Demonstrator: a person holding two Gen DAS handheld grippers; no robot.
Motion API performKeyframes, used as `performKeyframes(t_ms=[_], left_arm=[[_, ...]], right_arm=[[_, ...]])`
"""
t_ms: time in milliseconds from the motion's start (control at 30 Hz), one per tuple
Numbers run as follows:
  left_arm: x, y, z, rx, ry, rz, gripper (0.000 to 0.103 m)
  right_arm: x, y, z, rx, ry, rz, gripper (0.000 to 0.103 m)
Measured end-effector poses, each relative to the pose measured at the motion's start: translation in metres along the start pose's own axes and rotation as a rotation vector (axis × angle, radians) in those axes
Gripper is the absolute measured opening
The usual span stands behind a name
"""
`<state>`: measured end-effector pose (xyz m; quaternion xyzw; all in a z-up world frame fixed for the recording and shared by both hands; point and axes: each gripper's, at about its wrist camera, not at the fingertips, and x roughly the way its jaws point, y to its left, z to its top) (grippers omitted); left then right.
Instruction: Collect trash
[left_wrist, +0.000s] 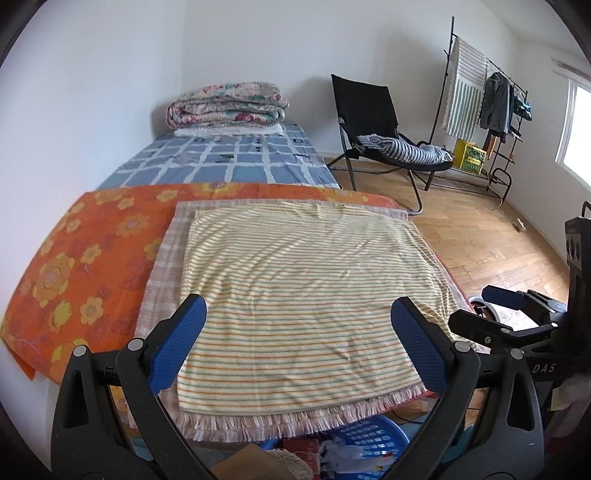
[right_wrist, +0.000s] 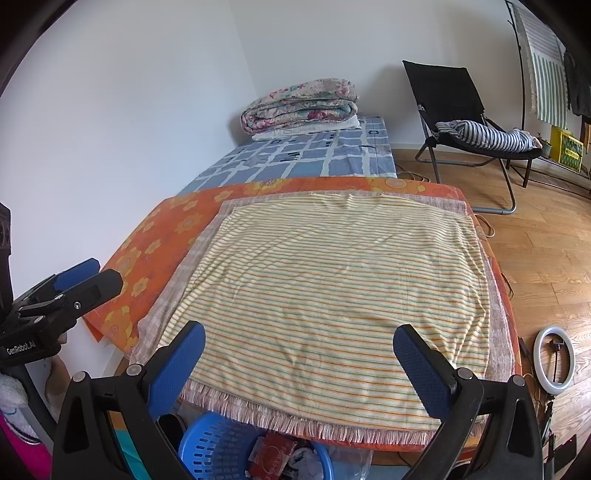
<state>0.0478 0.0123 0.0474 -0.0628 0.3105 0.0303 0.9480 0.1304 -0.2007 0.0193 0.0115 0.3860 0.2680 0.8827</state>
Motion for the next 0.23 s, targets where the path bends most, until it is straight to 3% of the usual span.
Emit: performKeyframes(t_ms=[233], left_arm=[[-0.0063, -0.0094, -0.0014, 0.041, -0.007, -0.003, 0.102]], right_arm=[[0.0010, -0.0003, -0.0034, -0.002, 0.011, 0.001, 0.103]])
